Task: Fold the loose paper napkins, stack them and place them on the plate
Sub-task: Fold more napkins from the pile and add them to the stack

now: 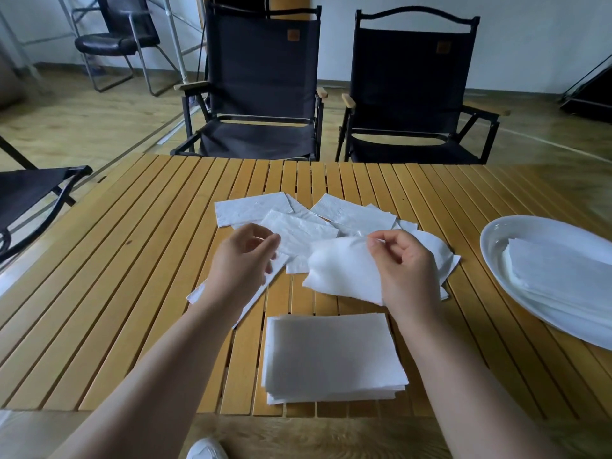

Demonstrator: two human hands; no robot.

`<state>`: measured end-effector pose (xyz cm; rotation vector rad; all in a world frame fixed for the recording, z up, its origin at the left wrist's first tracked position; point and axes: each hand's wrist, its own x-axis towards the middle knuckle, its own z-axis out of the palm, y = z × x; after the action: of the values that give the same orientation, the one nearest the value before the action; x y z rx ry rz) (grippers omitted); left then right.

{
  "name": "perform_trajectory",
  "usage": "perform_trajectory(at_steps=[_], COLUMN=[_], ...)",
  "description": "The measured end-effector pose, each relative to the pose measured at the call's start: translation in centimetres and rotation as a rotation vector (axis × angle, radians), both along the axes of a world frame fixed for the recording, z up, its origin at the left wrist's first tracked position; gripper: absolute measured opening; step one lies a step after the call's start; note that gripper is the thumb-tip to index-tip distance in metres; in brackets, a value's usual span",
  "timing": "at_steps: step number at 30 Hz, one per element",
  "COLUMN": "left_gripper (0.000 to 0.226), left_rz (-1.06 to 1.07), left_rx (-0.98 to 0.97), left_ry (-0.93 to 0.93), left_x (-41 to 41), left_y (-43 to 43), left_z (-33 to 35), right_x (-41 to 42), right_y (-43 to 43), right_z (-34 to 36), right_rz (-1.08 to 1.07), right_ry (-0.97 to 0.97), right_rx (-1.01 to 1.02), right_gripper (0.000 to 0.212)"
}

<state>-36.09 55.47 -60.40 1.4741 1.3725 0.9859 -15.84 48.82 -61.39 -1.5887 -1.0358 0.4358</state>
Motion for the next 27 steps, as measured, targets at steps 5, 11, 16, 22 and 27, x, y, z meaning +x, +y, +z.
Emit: perform_trajectory(at_steps=[5,11,16,22,27], left_gripper=[0.034,0.034,0.023,0.019,0.021], left_rz=[-0.234,-0.222,-0.257,-0.344,-0.573], left_rx=[-0.434,-0.627,-0.491,-0.369,-0.352], left_ry=[-0.360,-0.587,-0.403,-0.283,-0.232], left_x=[1.8,2.0,1.3,0.6,-0.8], left_y=[-1.2,-0.9,-0.8,-0.7,-0.5], left_z=[0.1,0.1,-0.5,-0.1,1.2], right_x=[-2.1,-2.9,-2.7,-1.1,0.9], right_y=[-0.2,-0.8,-0.6,-0.1,0.2], right_z=[0.2,0.3,0.6,0.4,0.1], right_rz=[0.197,0.431,0.479,0.269,0.305], right_ry=[0.027,0.107,0.202,0.183,0.312], right_rx=[-0.032,-0.164,-0.209,-0.040,-0.171], right_gripper=[0.004,0.014,0.024,0.026,0.025])
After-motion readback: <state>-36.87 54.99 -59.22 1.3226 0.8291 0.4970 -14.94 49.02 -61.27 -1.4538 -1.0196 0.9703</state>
